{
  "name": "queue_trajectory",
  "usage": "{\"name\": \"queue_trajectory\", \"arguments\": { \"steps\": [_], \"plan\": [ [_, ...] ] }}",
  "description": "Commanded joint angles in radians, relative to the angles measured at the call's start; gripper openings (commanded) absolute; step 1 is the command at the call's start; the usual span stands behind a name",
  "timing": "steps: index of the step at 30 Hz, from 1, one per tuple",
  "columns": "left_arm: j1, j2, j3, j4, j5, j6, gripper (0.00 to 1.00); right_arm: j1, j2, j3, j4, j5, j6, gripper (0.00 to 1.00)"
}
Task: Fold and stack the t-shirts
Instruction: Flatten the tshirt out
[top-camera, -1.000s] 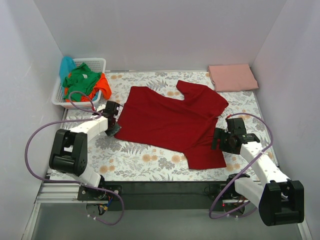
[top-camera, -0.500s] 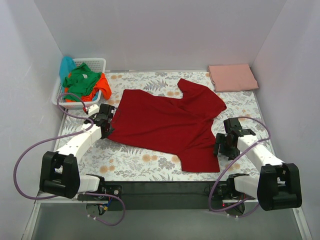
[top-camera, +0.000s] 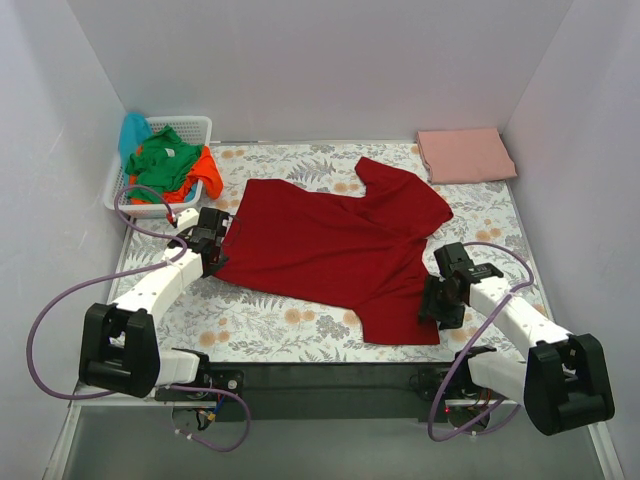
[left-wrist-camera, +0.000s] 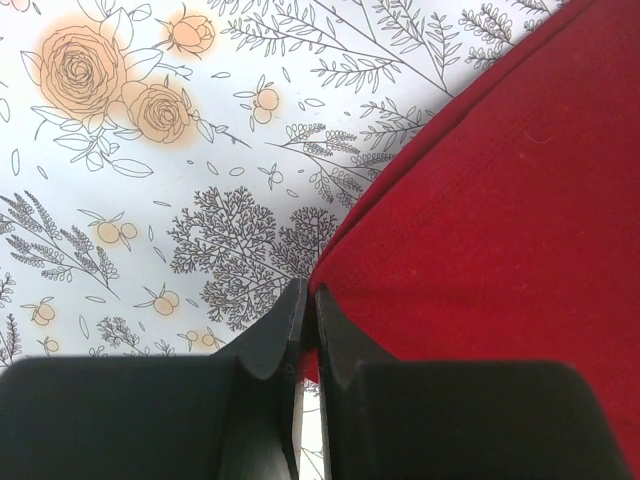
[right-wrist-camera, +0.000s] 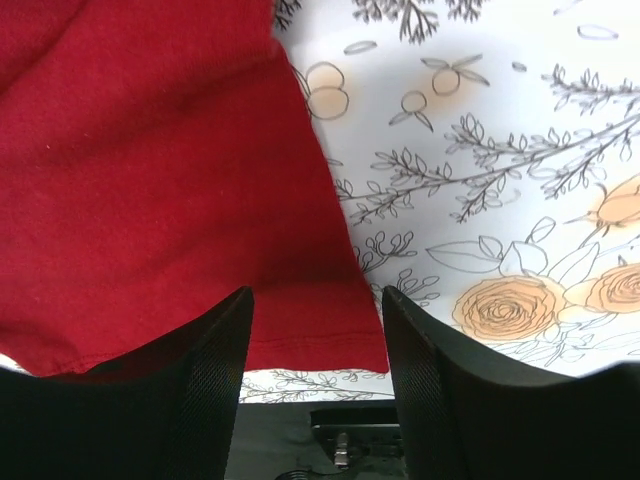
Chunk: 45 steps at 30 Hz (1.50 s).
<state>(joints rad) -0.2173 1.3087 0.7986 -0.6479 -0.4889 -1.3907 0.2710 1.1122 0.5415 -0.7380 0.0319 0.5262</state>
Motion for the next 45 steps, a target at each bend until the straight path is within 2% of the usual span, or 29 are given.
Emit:
{"name": "queue_trajectory", "arguments": {
  "steps": [1, 5, 8, 11, 12, 14, 18, 19, 23, 25, 26, 27, 31, 35, 36, 39, 45],
  "plan": [
    [0.004, -0.046, 0.004, 0.019, -0.019, 0.012, 0.00, 0.016, -0.031, -0.028, -0.026, 0.020, 0.069, 0.60],
    [0.004, -0.049, 0.002, 0.021, -0.016, 0.016, 0.00, 0.048, -0.002, -0.025, -0.024, 0.031, 0.086, 0.54],
    [0.004, -0.055, 0.001, 0.021, -0.014, 0.016, 0.00, 0.071, 0.031, -0.029, -0.017, 0.037, 0.100, 0.44],
    [0.004, -0.057, 0.001, 0.022, -0.019, 0.019, 0.00, 0.076, 0.026, -0.026, -0.011, 0.068, 0.101, 0.23],
    [0.006, -0.058, 0.002, 0.022, -0.020, 0.021, 0.00, 0.076, 0.015, -0.015, -0.014, 0.077, 0.098, 0.10],
    [0.006, -0.063, 0.011, 0.025, -0.022, 0.016, 0.00, 0.074, 0.005, 0.006, -0.018, 0.123, 0.086, 0.01],
    [0.018, -0.065, 0.134, -0.004, -0.031, 0.024, 0.00, 0.073, -0.015, 0.159, -0.044, 0.249, 0.031, 0.01],
    [0.022, -0.057, 0.175, -0.015, -0.036, 0.035, 0.00, 0.071, -0.009, 0.270, -0.057, 0.304, 0.015, 0.01],
    [0.044, -0.005, 0.428, -0.076, -0.034, 0.062, 0.00, 0.018, 0.026, 0.581, -0.084, 0.404, -0.074, 0.01],
    [0.050, 0.020, 0.598, -0.097, -0.030, 0.074, 0.00, -0.013, 0.052, 0.702, -0.084, 0.425, -0.142, 0.01],
    [0.055, 0.041, 0.655, -0.119, -0.024, 0.081, 0.00, -0.044, 0.063, 0.836, -0.084, 0.445, -0.170, 0.01],
    [0.058, 0.055, 0.779, -0.133, -0.017, 0.084, 0.00, -0.061, 0.086, 0.897, -0.086, 0.448, -0.192, 0.01],
    [0.058, 0.055, 1.025, -0.170, 0.006, 0.120, 0.00, -0.115, 0.095, 1.220, -0.086, 0.473, -0.282, 0.01],
    [0.058, -0.058, 1.081, -0.092, 0.032, 0.147, 0.00, -0.115, 0.043, 1.347, -0.080, 0.497, -0.351, 0.01],
    [0.058, -0.131, 1.076, -0.070, 0.041, 0.159, 0.00, -0.115, 0.003, 1.380, -0.074, 0.500, -0.362, 0.01],
    [0.058, -0.268, 1.053, 0.003, 0.088, 0.170, 0.00, -0.115, -0.101, 1.407, -0.010, 0.507, -0.423, 0.01],
    [0.058, -0.390, 1.079, 0.062, 0.159, 0.209, 0.00, -0.116, -0.257, 1.437, 0.109, 0.485, -0.575, 0.01]
  ]
}}
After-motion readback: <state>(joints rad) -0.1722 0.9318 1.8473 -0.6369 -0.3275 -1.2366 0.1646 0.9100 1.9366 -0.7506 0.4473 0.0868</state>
